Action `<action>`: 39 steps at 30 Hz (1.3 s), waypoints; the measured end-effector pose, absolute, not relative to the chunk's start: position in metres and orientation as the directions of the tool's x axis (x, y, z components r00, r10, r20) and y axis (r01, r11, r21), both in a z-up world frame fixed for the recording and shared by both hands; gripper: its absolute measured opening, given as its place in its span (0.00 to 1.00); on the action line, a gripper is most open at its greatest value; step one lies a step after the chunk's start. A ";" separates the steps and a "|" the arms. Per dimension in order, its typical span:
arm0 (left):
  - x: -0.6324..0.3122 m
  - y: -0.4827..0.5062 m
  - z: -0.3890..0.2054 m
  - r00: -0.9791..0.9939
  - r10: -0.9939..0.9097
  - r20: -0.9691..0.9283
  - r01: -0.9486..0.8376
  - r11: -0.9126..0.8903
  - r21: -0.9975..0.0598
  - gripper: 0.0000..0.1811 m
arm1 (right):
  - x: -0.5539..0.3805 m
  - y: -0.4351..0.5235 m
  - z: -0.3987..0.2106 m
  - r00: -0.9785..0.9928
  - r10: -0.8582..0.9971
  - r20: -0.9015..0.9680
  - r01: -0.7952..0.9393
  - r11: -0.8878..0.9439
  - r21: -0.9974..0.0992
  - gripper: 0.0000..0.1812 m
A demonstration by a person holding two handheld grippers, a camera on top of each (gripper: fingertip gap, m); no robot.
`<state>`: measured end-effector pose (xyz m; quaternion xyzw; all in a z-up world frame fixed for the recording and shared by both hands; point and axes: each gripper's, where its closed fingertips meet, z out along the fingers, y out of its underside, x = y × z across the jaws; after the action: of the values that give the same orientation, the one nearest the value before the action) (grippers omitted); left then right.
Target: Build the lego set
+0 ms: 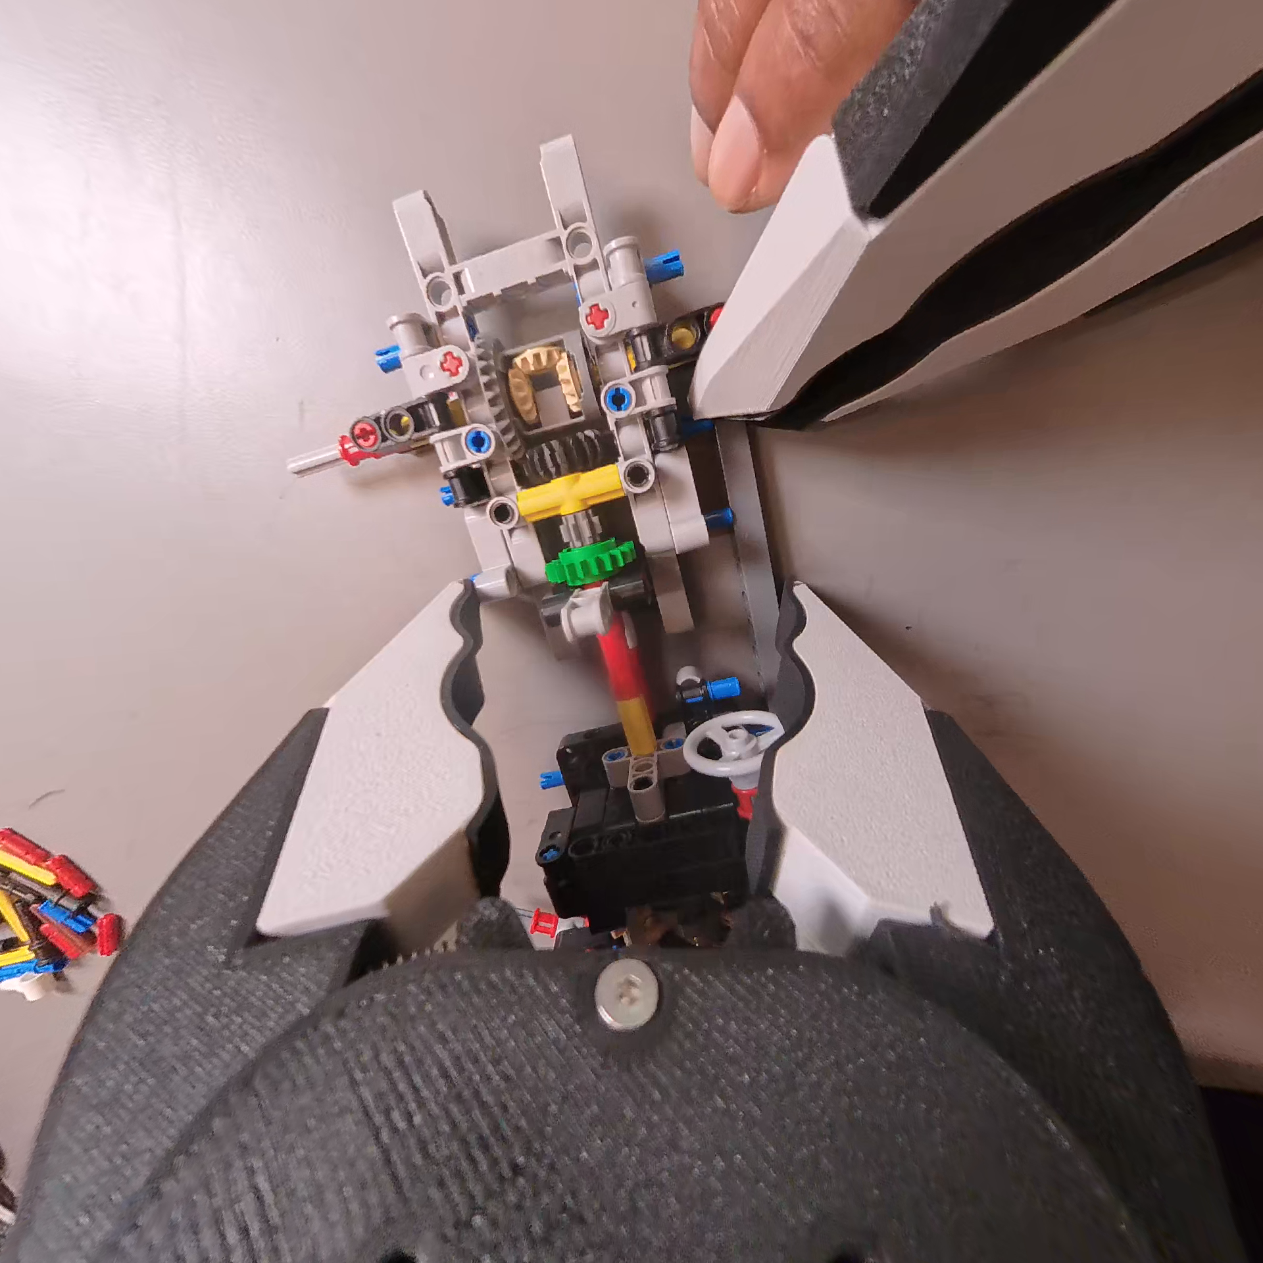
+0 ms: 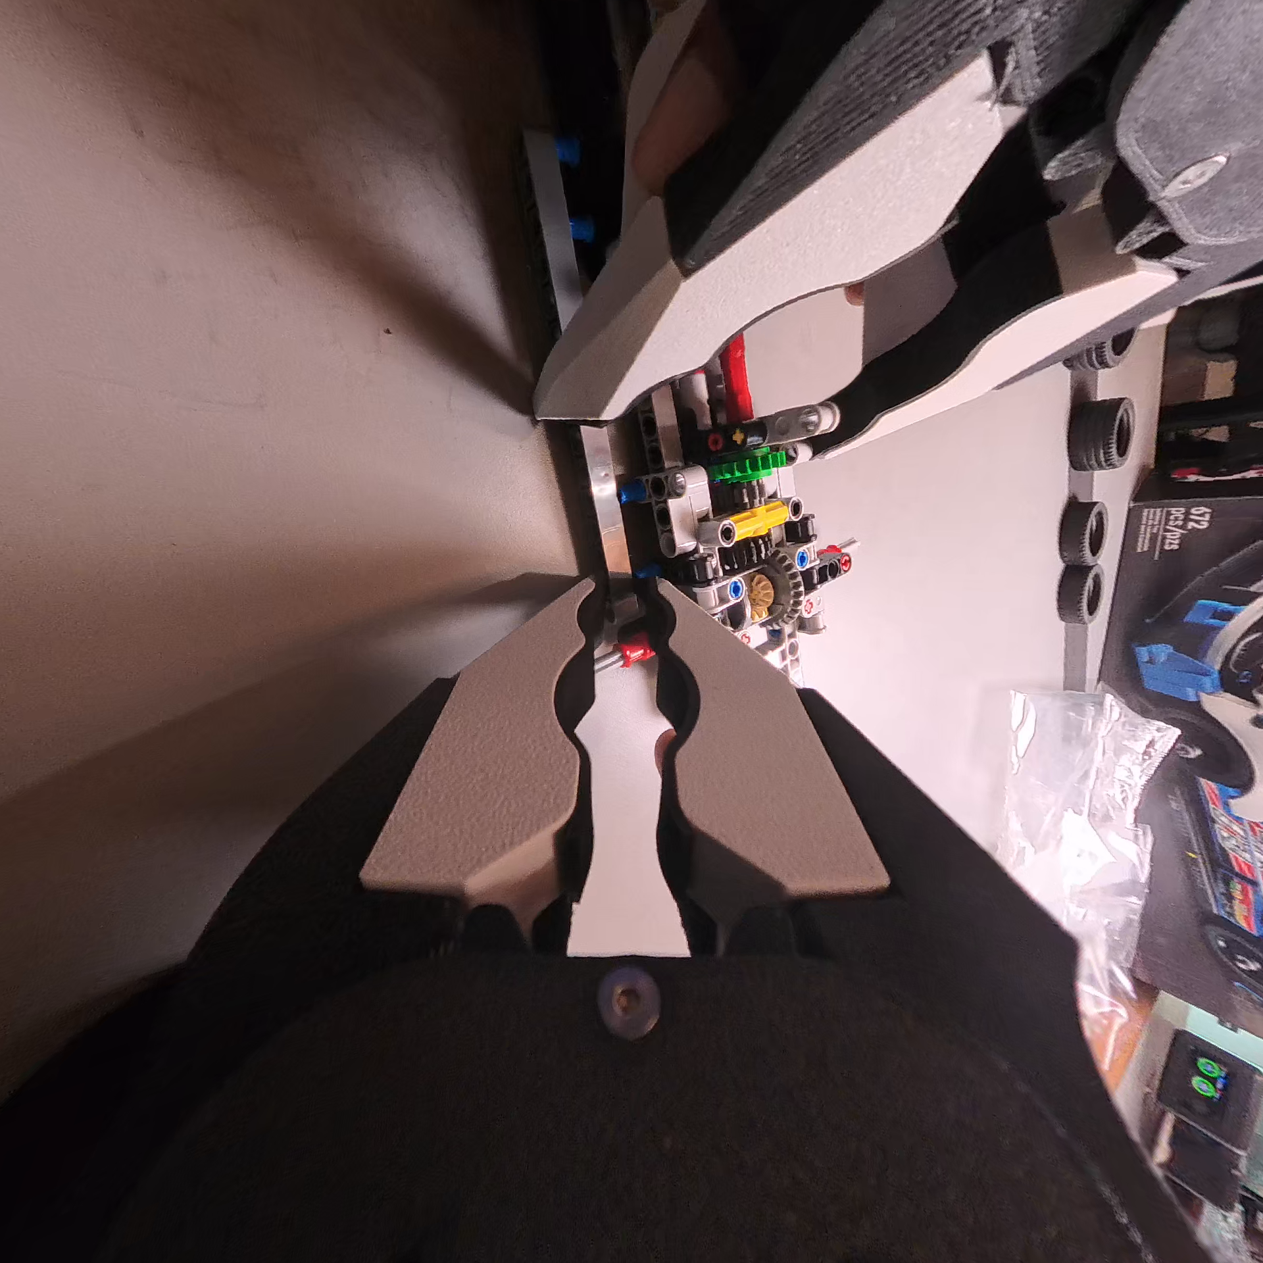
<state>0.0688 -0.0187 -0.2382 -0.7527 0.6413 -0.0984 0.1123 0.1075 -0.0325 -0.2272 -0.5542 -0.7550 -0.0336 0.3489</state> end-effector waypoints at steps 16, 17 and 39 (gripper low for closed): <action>0.068 -0.019 -0.238 0.180 -0.984 0.011 -0.938 -0.174 -0.301 0.47 | 0.109 -0.030 -0.216 -0.165 0.793 0.586 0.830 0.432 -0.352 0.07; 0.068 -0.019 -0.238 0.180 -0.984 0.011 -0.937 -0.175 -0.302 0.47 | 0.109 -0.029 -0.214 -0.169 0.779 0.604 0.824 0.448 -0.347 0.07; 0.065 -0.016 -0.236 0.209 -0.978 -0.020 -0.920 -0.189 -0.343 0.54 | 0.088 -0.010 -0.219 -0.385 0.875 0.295 0.733 0.483 -0.479 0.52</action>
<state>0.0654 -0.0159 -0.2358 -0.7643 0.6207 -0.1019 0.1418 0.0879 -0.0096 -0.2192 -0.4896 -0.8208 0.1362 0.2607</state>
